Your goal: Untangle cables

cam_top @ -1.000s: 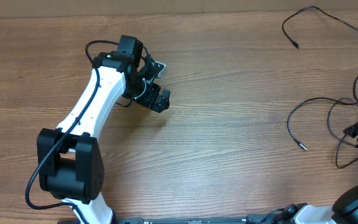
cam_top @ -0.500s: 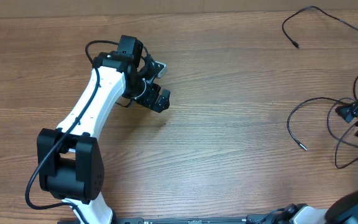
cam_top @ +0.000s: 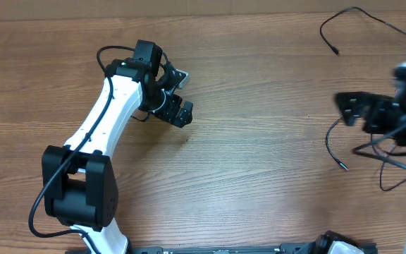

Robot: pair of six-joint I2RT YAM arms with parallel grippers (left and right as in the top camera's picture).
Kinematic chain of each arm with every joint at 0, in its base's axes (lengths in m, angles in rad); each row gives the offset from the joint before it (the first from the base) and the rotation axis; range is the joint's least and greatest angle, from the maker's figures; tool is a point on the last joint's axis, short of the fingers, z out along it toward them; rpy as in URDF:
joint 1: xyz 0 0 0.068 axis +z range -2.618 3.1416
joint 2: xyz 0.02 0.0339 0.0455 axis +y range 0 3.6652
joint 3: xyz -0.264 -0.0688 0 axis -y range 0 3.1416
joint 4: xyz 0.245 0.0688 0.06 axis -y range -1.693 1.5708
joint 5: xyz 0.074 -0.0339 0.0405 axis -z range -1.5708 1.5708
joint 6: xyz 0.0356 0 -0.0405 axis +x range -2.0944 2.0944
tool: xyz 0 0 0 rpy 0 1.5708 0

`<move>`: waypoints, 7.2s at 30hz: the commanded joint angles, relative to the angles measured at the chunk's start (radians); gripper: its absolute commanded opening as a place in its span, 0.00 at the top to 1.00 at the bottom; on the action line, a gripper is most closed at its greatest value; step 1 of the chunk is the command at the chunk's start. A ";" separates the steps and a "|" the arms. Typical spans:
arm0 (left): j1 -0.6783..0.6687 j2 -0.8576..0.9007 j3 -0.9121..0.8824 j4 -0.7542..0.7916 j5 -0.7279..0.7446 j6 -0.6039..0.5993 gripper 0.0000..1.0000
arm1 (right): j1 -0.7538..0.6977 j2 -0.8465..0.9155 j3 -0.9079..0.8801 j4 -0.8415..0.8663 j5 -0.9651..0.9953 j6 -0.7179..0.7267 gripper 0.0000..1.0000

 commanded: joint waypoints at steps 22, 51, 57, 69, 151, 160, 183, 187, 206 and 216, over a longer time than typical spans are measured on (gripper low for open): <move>-0.013 0.012 0.001 0.003 0.001 -0.003 0.00 | 0.619 0.334 0.023 0.114 0.021 0.002 0.00; -0.013 0.015 0.001 0.003 0.000 -0.003 0.00 | 0.619 0.348 0.023 0.114 0.021 0.002 0.00; -0.013 0.015 0.001 0.003 0.000 -0.003 0.00 | 0.619 0.348 0.023 0.114 0.021 0.002 0.00; -0.013 -0.004 0.001 0.112 -0.135 0.036 0.00 | 0.619 0.348 0.023 0.114 0.021 0.003 0.00; 0.304 -1.618 -1.500 1.377 -0.123 0.167 0.00 | 0.619 0.348 0.023 0.114 0.021 0.002 0.00; 0.304 -1.716 -1.500 1.095 -0.254 0.059 0.01 | 0.619 0.348 0.023 0.114 0.021 0.002 0.00; 0.299 -1.877 -1.500 0.945 -0.324 -0.150 0.00 | 0.619 0.348 0.023 0.114 0.021 0.002 0.00; 0.299 -1.875 -1.500 0.945 -0.324 -0.150 0.00 | 0.619 0.348 0.023 0.114 0.021 0.002 0.00; 0.299 -1.875 -1.500 0.945 -0.324 -0.150 0.00 | 0.619 0.348 0.023 0.114 0.021 0.002 0.00; 0.299 -1.875 -1.500 0.945 -0.324 -0.150 0.00 | 0.619 0.348 0.023 0.114 0.021 0.002 0.00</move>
